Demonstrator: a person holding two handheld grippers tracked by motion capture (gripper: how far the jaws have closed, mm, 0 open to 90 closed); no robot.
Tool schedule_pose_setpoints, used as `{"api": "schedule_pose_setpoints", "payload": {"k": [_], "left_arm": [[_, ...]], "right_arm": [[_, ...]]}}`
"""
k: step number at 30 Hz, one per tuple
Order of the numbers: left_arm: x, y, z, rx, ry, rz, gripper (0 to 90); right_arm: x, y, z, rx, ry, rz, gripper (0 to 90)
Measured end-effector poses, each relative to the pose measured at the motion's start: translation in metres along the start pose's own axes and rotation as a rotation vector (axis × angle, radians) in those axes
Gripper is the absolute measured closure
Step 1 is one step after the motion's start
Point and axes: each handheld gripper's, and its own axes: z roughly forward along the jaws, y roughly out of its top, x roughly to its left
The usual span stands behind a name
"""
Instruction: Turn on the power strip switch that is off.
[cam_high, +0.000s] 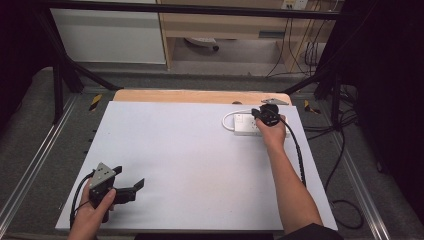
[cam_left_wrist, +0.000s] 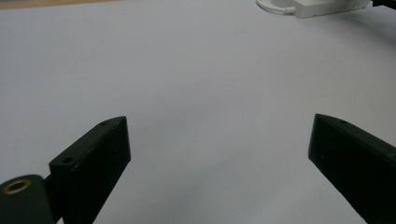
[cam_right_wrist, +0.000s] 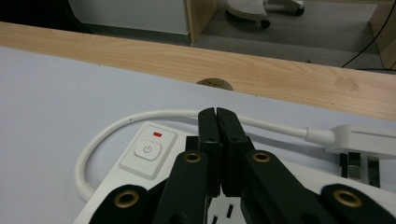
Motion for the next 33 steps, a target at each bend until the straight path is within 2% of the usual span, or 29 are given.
{"api": "schedule_pose_setpoints", "payload": {"k": [6, 12, 16, 22, 33], "left_arm": [[0.000, 0.000, 0.000, 0.001, 0.002, 0.003, 5.9], [-0.001, 0.000, 0.000, 0.002, 0.004, 0.004, 5.9], [-0.001, 0.000, 0.001, 0.005, 0.002, 0.004, 5.9], [-0.001, -0.001, 0.001, 0.010, 0.001, 0.008, 5.9], [-0.001, -0.001, 0.002, 0.013, -0.001, 0.009, 5.8]], "right_arm": [[0.000, 0.005, -0.013, -0.029, 0.007, 0.004, 89.3], [-0.006, 0.005, -0.023, -0.034, 0.005, 0.009, 86.9], [-0.009, 0.006, -0.031, -0.041, 0.016, 0.029, 84.4], [-0.008, 0.011, -0.040, -0.055, 0.022, 0.007, 82.3], [-0.008, 0.017, -0.050, -0.074, 0.029, 0.006, 77.4]]}}
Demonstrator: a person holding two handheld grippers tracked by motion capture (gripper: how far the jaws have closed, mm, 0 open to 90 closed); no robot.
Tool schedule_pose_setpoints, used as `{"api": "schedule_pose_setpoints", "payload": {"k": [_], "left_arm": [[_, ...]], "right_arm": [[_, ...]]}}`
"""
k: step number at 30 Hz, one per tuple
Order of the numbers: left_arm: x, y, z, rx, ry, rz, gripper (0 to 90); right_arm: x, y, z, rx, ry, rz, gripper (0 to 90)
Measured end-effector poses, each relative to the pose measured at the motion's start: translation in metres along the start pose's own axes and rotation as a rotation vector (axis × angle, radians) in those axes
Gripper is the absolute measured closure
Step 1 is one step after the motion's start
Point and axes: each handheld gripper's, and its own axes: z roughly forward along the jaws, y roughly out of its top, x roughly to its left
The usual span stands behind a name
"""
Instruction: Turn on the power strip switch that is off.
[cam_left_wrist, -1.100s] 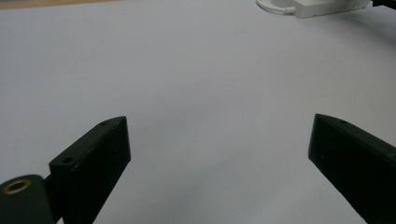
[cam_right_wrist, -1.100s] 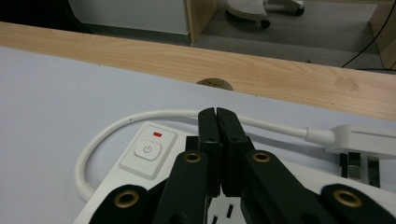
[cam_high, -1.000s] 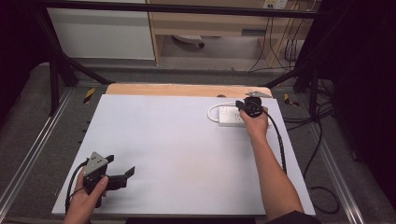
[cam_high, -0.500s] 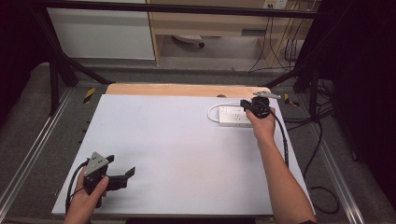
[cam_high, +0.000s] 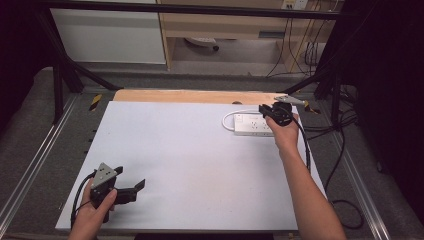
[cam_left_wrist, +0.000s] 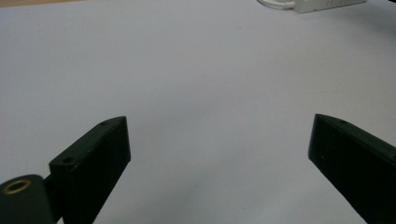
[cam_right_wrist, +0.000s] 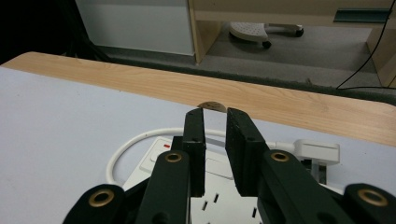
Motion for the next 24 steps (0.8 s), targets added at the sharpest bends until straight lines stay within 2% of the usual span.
{"api": "schedule_pose_setpoints", "payload": {"k": [6, 9, 20, 24], "left_arm": [[0.000, 0.000, 0.000, 0.001, -0.001, 0.000, 5.9], [0.000, 0.000, 0.000, 0.002, -0.002, 0.001, 5.9], [0.000, -0.001, 0.001, 0.005, -0.001, 0.000, 5.8], [0.000, 0.000, 0.001, 0.005, -0.001, 0.000, 5.9]], "right_arm": [[0.004, 0.003, -0.004, -0.008, 0.016, -0.008, 73.9], [0.005, 0.004, -0.006, -0.008, 0.014, -0.004, 69.2], [0.007, 0.009, -0.015, 0.015, 0.022, 0.010, 43.8], [0.006, 0.012, -0.021, 0.022, 0.029, 0.045, 30.3]]}}
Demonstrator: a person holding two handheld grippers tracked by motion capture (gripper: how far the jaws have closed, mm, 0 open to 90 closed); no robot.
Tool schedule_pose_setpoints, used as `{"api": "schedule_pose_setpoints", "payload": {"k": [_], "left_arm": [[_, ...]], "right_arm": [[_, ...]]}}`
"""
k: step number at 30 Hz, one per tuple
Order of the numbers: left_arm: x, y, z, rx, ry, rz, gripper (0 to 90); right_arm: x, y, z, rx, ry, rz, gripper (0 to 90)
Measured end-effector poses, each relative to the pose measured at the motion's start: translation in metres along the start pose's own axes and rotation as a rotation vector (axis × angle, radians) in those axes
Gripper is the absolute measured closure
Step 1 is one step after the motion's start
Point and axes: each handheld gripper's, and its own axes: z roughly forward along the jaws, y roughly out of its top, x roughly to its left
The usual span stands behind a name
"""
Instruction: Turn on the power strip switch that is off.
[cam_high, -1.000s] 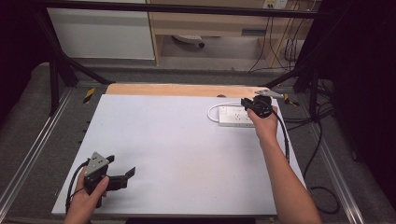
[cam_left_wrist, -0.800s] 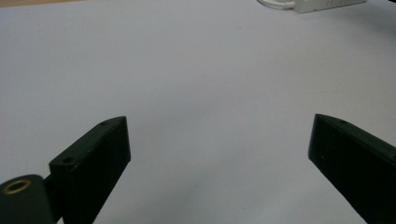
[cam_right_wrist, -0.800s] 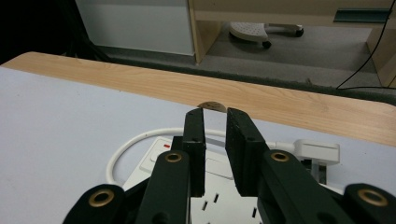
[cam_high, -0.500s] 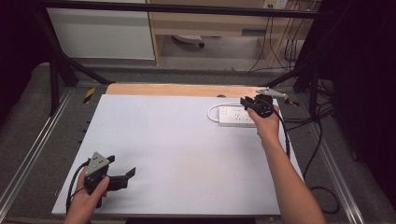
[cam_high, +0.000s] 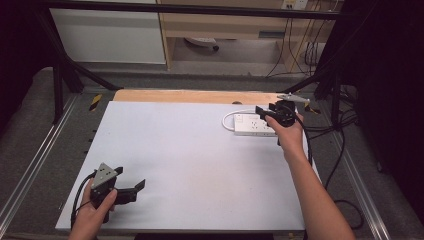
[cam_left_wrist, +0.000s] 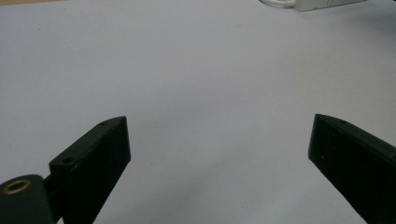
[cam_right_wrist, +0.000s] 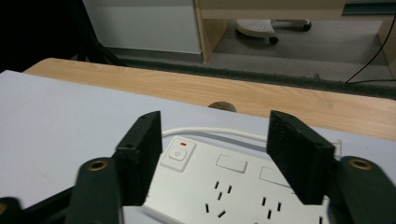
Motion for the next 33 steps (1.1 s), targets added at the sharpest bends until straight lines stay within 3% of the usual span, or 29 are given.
{"api": "schedule_pose_setpoints", "payload": {"k": [5, 12, 23, 33], "left_arm": [[0.000, 0.000, 0.000, -0.001, -0.001, 0.001, 5.9], [0.000, 0.000, 0.000, -0.001, -0.001, 0.001, 5.9], [0.000, 0.000, 0.000, -0.001, 0.000, -0.002, 5.8], [0.000, 0.000, 0.000, 0.001, 0.001, -0.002, 5.8]], "right_arm": [[0.003, 0.001, -0.010, -0.006, -0.021, -0.017, 16.8], [0.008, 0.000, -0.033, -0.026, -0.004, -0.031, 6.0], [0.017, -0.018, -0.083, -0.094, 0.023, -0.067, 4.3], [0.020, -0.061, -0.115, -0.117, 0.032, -0.070, 3.4]]}}
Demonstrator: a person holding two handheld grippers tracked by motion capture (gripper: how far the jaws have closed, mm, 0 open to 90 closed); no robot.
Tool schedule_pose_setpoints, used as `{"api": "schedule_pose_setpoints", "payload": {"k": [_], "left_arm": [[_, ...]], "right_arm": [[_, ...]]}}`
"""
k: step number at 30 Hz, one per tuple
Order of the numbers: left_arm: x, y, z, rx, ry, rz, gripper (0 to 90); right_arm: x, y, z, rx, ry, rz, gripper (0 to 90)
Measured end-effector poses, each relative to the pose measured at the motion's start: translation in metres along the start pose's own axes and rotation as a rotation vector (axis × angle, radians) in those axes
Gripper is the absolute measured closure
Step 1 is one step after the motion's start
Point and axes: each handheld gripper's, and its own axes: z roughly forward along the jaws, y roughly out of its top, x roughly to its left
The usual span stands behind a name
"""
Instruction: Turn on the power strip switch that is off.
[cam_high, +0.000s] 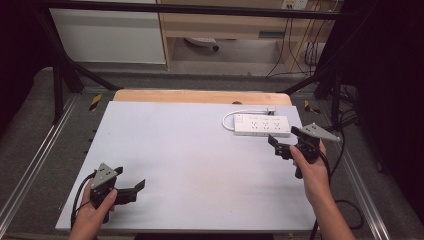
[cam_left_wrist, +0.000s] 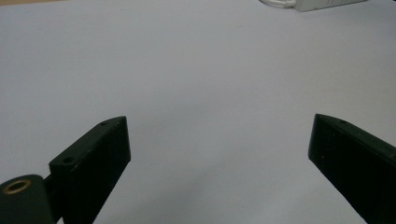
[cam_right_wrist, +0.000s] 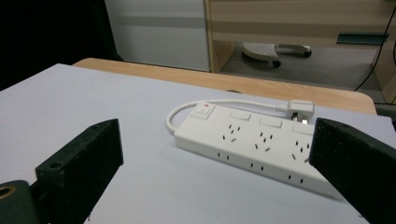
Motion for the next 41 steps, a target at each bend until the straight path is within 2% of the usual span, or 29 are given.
{"api": "schedule_pose_setpoints", "payload": {"k": [7, 9, 17, 21, 28, 36, 38, 41], "left_arm": [[0.000, 0.000, 0.000, -0.002, -0.001, 0.001, 5.9], [0.000, 0.000, 0.000, -0.004, 0.001, 0.002, 5.8], [0.002, 0.000, -0.002, -0.012, 0.005, -0.006, 5.9], [0.001, 0.001, -0.003, -0.012, 0.002, -0.004, 5.8], [0.000, 0.001, -0.004, -0.018, -0.001, -0.002, 5.8], [-0.001, 0.002, -0.005, -0.020, -0.002, 0.000, 5.8], [-0.001, 0.002, -0.005, -0.021, -0.002, 0.002, 5.8], [-0.002, 0.002, -0.005, -0.021, -0.003, 0.003, 5.9]], "right_arm": [[0.003, -0.030, -0.017, -0.020, -0.015, -0.027, 4.0], [0.004, -0.039, -0.022, -0.023, -0.019, -0.016, 4.0], [0.012, -0.068, -0.032, 0.000, -0.019, -0.032, 3.9], [0.013, -0.076, -0.034, 0.005, -0.026, -0.038, 3.9], [0.012, -0.088, -0.031, 0.043, -0.038, -0.048, 3.8], [0.021, -0.097, -0.022, 0.111, 0.013, -0.081, 3.8], [0.023, -0.099, -0.019, 0.131, 0.022, -0.070, 3.9], [0.024, -0.100, -0.016, 0.151, 0.015, -0.089, 3.9]]}}
